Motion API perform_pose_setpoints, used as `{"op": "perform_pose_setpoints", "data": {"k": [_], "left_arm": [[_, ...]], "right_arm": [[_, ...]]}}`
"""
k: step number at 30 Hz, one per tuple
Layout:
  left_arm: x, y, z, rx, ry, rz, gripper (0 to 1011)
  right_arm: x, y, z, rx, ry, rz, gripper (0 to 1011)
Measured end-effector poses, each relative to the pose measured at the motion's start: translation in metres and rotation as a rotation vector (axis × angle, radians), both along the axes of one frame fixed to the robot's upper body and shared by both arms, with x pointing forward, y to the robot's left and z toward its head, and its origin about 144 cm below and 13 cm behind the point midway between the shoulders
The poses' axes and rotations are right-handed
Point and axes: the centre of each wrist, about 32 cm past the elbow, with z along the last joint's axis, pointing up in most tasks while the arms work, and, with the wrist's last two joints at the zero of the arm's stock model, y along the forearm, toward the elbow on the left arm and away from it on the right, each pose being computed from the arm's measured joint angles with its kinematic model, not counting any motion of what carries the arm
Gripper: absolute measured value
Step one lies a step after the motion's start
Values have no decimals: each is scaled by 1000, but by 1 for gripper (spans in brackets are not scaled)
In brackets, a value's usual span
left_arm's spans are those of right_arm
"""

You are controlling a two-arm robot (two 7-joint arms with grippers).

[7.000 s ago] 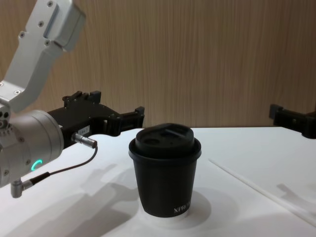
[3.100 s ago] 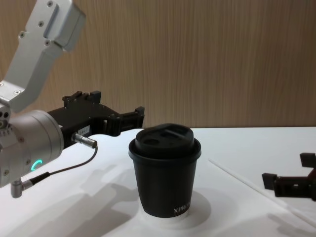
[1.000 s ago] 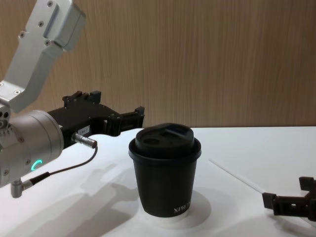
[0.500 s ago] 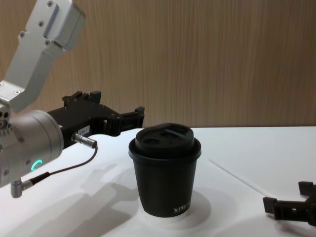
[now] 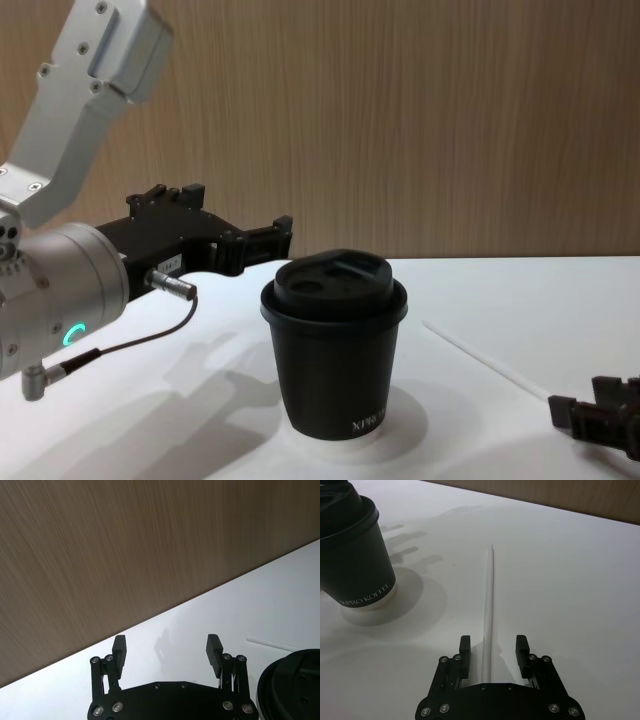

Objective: Pick up the straw with one hand, pass it to the other hand, and insert it into the cup.

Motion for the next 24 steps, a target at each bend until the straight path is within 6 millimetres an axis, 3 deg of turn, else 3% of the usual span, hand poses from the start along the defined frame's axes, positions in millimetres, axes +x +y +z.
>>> {"op": "perform_pose_setpoints", "data": {"k": [5, 9, 16, 24], "left_arm": [[0, 0, 0, 0, 0, 0, 1003], [0, 0, 0, 0, 0, 0, 1003], [0, 0, 0, 0, 0, 0, 1003], [0, 0, 0, 0, 0, 0, 1003]], "right_arm": [[0, 0, -1, 4, 3, -9, 423], [0, 0, -1, 8, 8, -18, 341], [0, 1, -3, 11, 22, -34, 94], [0, 1, -3, 14, 31, -41, 11]]}}
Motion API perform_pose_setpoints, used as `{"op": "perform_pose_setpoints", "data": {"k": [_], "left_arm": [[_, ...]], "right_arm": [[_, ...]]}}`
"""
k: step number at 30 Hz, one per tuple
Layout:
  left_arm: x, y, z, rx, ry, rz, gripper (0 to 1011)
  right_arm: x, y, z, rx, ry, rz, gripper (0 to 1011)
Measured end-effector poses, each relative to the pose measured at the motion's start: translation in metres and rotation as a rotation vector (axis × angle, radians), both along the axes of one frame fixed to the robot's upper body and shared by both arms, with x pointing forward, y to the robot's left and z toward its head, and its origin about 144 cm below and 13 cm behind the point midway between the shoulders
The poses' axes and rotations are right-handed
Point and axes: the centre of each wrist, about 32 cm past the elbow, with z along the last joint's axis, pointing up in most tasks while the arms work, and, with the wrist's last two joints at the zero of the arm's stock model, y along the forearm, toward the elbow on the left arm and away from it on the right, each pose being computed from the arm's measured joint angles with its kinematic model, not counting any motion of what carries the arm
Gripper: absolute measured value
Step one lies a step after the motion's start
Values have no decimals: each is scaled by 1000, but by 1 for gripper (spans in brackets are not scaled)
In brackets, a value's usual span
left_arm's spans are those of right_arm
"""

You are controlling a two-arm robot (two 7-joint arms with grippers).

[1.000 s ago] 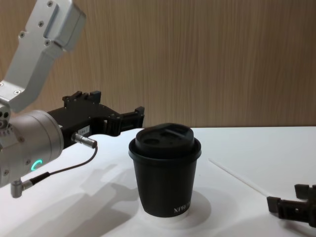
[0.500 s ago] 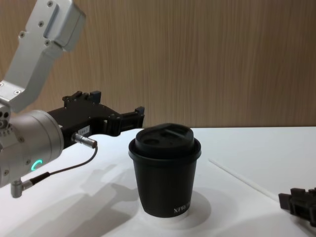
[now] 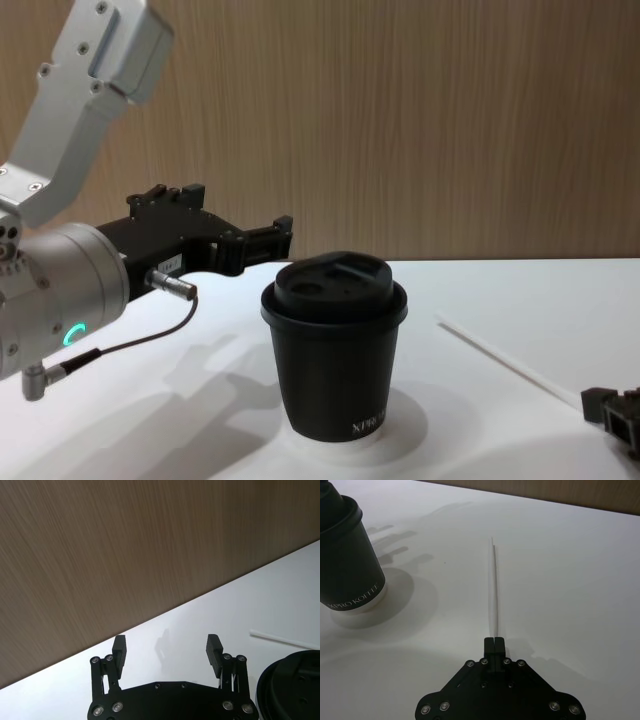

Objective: Pick up the straw with one hand, pass it to the other hand, and insert it into the cup.

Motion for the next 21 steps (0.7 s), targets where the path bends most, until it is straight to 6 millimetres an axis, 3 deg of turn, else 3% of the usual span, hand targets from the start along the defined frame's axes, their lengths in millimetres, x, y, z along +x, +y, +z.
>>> {"op": "perform_pose_setpoints", "data": {"k": [21], "left_arm": [[0, 0, 0, 0, 0, 0, 1003]], "right_arm": [[3, -4, 8, 1, -106, -14, 0]]}}
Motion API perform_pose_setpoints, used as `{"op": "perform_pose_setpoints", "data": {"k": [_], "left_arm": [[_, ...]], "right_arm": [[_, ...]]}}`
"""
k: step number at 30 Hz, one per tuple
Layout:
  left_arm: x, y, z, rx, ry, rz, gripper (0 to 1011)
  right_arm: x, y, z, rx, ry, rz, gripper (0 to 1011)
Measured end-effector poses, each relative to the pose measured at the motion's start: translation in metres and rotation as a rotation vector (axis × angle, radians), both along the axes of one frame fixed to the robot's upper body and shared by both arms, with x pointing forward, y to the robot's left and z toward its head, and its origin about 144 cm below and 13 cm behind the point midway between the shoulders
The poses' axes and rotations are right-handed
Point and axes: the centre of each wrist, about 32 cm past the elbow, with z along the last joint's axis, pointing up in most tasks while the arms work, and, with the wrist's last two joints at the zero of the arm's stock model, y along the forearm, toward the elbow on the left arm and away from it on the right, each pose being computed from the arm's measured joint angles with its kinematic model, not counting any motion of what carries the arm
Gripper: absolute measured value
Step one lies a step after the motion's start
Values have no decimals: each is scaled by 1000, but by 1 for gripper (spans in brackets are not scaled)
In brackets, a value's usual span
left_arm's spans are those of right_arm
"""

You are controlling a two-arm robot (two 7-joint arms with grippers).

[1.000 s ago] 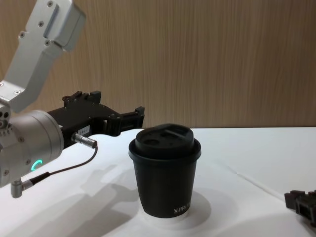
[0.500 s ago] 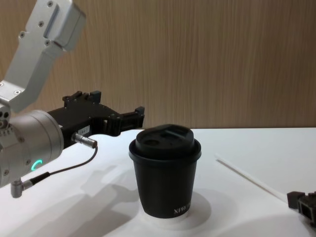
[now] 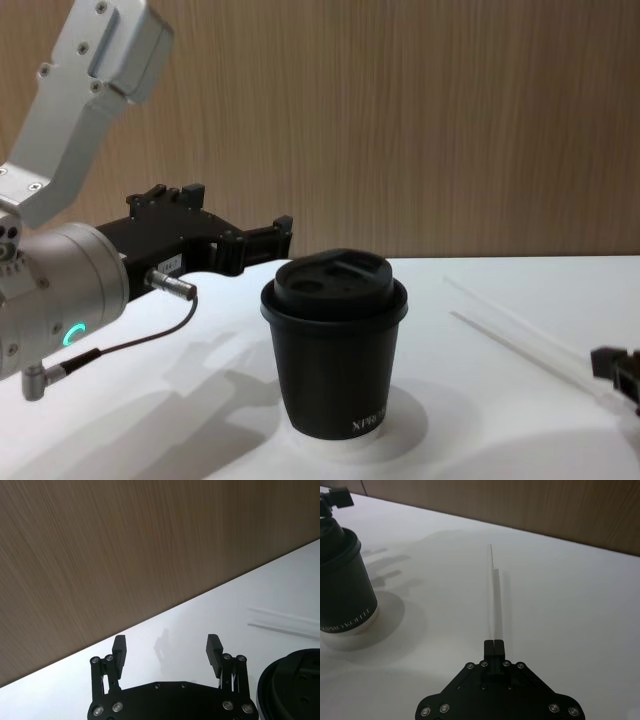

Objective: Pick up the straw with one hand, pass it to the other hand, and insert it into the cup.

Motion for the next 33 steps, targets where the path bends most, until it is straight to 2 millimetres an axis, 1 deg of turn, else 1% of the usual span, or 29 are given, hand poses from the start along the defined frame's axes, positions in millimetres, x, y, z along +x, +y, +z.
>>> {"op": "perform_pose_setpoints", "data": {"k": [17, 33], "left_arm": [[0, 0, 0, 0, 0, 0, 1003], [0, 0, 0, 0, 0, 0, 1003]], "right_arm": [[11, -6, 24, 20, -227, -1, 0], [30, -6, 56, 86, -493, 84, 0]]}}
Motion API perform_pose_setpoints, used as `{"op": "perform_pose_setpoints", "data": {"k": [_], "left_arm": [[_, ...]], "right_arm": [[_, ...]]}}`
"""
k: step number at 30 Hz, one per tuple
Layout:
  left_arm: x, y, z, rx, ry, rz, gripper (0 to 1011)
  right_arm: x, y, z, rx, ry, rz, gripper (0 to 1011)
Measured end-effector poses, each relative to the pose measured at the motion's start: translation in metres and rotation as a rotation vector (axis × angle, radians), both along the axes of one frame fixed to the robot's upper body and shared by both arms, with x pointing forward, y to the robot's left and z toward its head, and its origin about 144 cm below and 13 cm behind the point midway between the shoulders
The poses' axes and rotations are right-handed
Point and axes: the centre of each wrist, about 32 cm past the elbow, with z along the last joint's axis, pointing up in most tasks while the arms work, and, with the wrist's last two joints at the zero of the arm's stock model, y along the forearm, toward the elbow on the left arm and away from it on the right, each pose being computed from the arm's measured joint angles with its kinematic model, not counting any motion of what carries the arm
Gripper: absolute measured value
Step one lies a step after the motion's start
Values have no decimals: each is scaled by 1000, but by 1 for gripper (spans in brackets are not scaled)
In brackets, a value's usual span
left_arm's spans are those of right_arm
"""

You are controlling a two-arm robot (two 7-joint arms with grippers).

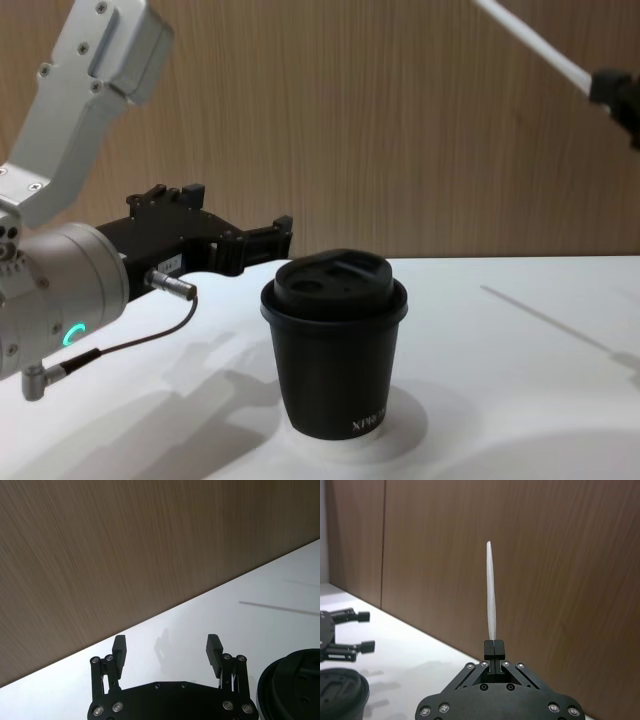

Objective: Pick up the straw with one hand, pass it to the other hand, and insert it into the cup.

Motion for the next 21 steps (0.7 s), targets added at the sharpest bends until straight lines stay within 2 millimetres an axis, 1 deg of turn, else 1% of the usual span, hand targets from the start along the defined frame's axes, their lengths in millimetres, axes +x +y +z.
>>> {"op": "perform_pose_setpoints", "data": {"k": [12, 20, 21], "left_arm": [[0, 0, 0, 0, 0, 0, 1003], [0, 0, 0, 0, 0, 0, 1003], [0, 0, 0, 0, 0, 0, 1003]], "right_arm": [[24, 0, 23, 21, -159, 157, 0], [43, -1, 35, 6, -239, 284, 0], [43, -1, 35, 6, -239, 284, 0]]}}
